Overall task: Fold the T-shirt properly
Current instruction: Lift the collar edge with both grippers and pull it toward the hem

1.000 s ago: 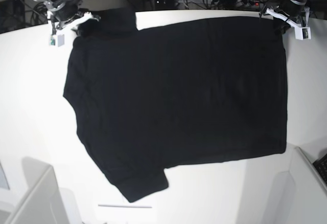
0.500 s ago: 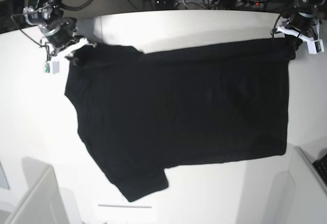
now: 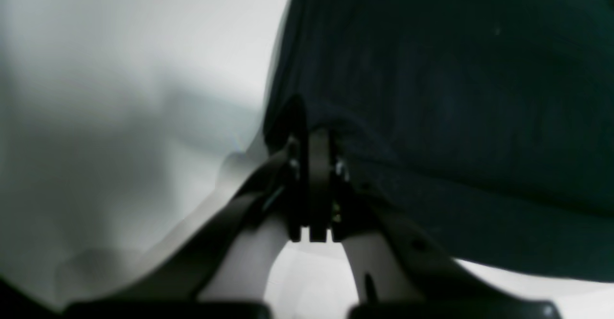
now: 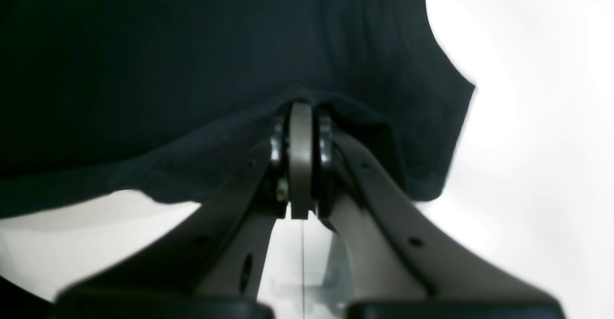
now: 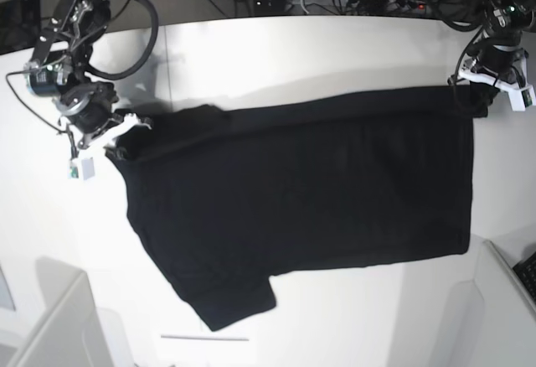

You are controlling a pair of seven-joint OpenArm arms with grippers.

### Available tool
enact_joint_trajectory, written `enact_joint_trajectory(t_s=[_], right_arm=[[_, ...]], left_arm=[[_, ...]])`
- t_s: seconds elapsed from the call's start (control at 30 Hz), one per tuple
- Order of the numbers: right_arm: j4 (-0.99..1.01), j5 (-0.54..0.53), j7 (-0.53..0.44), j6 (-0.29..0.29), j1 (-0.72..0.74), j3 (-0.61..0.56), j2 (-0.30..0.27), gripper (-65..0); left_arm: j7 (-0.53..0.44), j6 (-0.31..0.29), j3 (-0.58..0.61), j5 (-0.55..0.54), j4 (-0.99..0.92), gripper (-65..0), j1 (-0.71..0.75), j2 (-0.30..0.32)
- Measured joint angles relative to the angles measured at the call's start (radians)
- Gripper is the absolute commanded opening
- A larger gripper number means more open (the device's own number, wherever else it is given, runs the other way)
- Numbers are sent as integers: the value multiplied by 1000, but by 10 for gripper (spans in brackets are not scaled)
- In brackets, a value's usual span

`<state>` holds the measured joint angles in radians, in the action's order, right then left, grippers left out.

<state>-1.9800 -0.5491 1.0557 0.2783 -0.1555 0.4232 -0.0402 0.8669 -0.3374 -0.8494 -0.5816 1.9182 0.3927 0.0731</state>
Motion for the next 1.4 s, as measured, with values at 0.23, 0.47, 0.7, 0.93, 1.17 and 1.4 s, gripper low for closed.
enact_joint_trajectory(t_s=[0.23, 0.47, 0.7, 0.93, 1.17, 1.4], right_arm=[[112, 4, 18, 0, 68, 0, -1, -650], [226, 8, 18, 0, 150, 0, -6, -650], [323, 7, 4, -1, 227, -119, -39, -650], [453, 11, -51, -1, 296, -126, -45, -650], [576, 8, -87, -1, 357, -129, -56, -650], [669, 11, -88, -1, 397, -129, -56, -650]], left_arm=[[0, 50, 2, -3, -1, -650, -40, 0], [-2, 50, 64, 70, -48, -650, -91, 14], [-2, 50, 85, 192, -64, -650, -158, 11], [-3, 50, 87, 267, -82, -650, -195, 11], [-2, 50, 87, 286, -186, -650, -235, 11], [-2, 50, 87, 286, -237, -650, -279, 13]])
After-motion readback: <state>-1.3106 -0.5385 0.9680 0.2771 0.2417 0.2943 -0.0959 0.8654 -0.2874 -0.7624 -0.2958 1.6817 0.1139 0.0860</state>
